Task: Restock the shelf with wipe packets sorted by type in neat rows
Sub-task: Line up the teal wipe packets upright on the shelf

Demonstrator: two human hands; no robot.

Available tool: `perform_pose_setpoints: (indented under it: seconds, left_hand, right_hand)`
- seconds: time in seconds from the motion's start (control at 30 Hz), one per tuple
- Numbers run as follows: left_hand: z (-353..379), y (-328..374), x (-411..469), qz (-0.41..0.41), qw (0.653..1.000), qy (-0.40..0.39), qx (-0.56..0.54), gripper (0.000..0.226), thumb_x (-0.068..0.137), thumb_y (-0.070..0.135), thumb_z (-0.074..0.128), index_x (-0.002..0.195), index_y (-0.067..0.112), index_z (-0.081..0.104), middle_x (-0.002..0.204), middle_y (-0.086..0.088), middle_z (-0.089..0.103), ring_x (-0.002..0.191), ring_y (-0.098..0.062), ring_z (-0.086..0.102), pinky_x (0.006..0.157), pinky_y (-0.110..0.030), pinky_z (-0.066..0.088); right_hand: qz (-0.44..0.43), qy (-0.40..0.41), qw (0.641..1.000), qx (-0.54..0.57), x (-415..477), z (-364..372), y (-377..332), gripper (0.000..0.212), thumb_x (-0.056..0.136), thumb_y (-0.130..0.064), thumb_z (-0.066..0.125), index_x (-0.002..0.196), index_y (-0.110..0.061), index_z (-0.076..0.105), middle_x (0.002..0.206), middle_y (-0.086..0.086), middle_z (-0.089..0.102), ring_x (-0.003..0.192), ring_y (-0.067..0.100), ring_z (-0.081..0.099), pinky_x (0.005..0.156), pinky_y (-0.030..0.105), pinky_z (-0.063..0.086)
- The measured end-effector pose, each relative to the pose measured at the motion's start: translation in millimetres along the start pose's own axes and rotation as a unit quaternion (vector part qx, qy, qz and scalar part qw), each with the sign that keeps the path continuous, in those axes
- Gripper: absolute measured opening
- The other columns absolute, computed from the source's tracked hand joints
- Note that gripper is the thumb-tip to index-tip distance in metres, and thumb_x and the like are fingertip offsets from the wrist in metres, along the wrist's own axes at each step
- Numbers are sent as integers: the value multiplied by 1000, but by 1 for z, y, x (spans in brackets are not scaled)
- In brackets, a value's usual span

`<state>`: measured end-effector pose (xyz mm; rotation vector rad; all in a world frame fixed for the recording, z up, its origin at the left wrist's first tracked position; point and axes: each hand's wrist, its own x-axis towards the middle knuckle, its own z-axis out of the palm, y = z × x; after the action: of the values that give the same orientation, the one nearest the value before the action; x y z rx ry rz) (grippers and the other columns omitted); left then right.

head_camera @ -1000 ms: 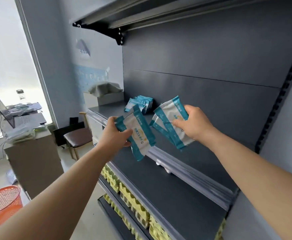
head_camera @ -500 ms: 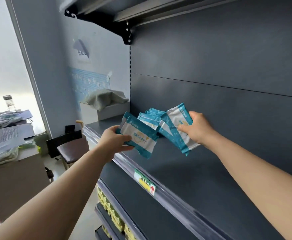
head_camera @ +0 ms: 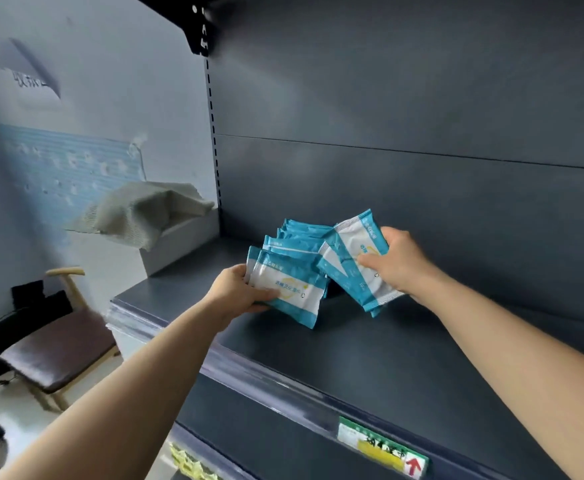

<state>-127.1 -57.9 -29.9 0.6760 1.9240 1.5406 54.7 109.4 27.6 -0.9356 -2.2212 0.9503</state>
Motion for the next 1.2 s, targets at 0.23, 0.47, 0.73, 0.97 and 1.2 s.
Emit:
perform_pose_setpoints:
  seconds: [0.23,0.47,0.73,0.97,1.2]
  left_hand:
    - [-7,-8,57,72,971,19,227,38,68,33,85,93,17,62,88,6,66,78,-15,62,70,-33,52]
    - [2,-3,80,117,947,38,296,44,71,41,81,91,18,50,96,6,50,77,-15,50,69,-28,41]
    - [-13,-2,90,107,963,-24,245,30,78,34,77,93,17,59,90,4,64,81,-17,61,69,-31,51]
    - [-29,-10,93,55,990,-113,63,13,96,15,57,104,11,65,102,-5,70,90,-17,66,83,-30,57]
    - [-27,-11,98,262,944,48,193,49,74,31,80,115,28,53,105,5,54,78,-11,58,68,-27,52]
  right_hand:
    - [63,74,995,-12,-8,8,-7,11,84,-11,65,95,-11,61,92,3,68,85,22,66,70,35,53]
    - [68,91,993,-10,-4,6,-4,12,84,-14,67,94,-10,63,92,3,69,82,19,66,69,33,52]
    - [46,-44,997,-46,12,25,-15,12,82,-13,72,90,-7,65,87,3,70,75,16,65,65,27,51]
    - [58,-36,987,-145,23,30,-12,12,83,-13,70,87,-4,64,84,4,68,74,20,64,58,29,48]
    - [73,-55,986,-142,21,27,-12,12,84,-15,70,93,-9,65,92,1,71,82,17,68,69,35,55]
